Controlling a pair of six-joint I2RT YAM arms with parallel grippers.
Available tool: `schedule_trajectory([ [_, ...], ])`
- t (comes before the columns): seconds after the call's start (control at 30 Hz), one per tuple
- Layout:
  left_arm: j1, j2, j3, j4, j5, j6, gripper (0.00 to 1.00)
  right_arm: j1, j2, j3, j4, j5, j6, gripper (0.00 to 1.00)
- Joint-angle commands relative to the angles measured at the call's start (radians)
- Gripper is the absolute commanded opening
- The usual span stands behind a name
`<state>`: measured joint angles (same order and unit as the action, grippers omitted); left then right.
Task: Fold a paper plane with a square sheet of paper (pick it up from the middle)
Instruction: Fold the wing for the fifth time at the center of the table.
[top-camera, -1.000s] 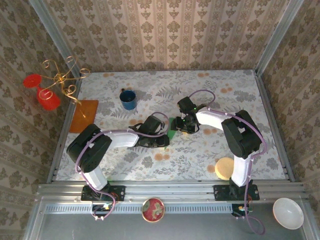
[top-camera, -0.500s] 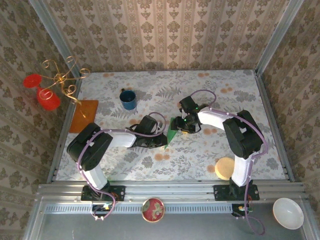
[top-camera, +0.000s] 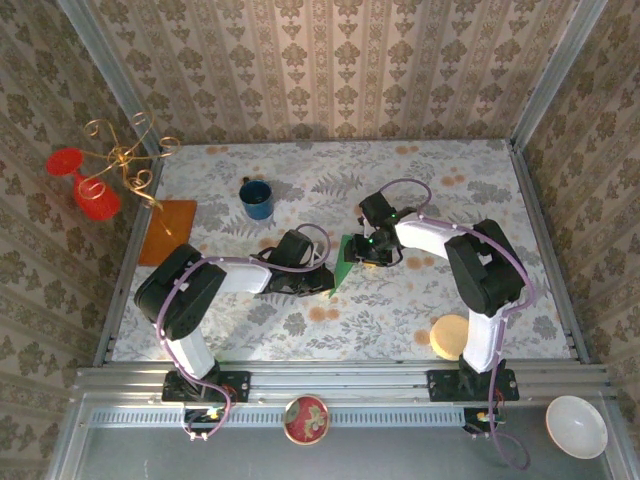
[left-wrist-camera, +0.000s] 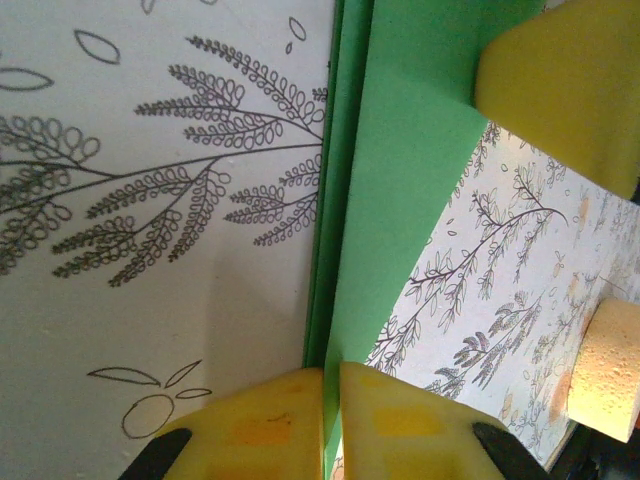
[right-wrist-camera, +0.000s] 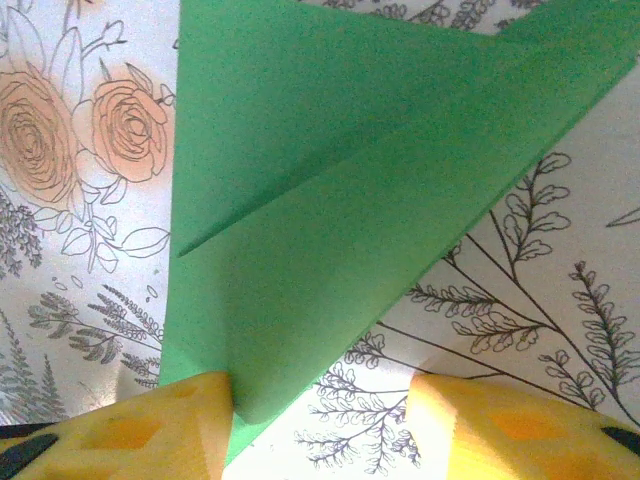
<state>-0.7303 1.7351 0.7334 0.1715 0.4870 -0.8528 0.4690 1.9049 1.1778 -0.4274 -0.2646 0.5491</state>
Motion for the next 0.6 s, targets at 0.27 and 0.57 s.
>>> schedule_trajectory([
  [0.27,0.009,0.067,0.006,-0.118,-0.034,-0.005,0.12,-0.003,0.133,-0.005,-0.024,0.127,0.016,0.50],
  [0.57,0.008,0.080,0.009,-0.150,-0.046,0.004,0.10,-0.001,0.154,0.028,-0.035,0.113,-0.012,0.56],
])
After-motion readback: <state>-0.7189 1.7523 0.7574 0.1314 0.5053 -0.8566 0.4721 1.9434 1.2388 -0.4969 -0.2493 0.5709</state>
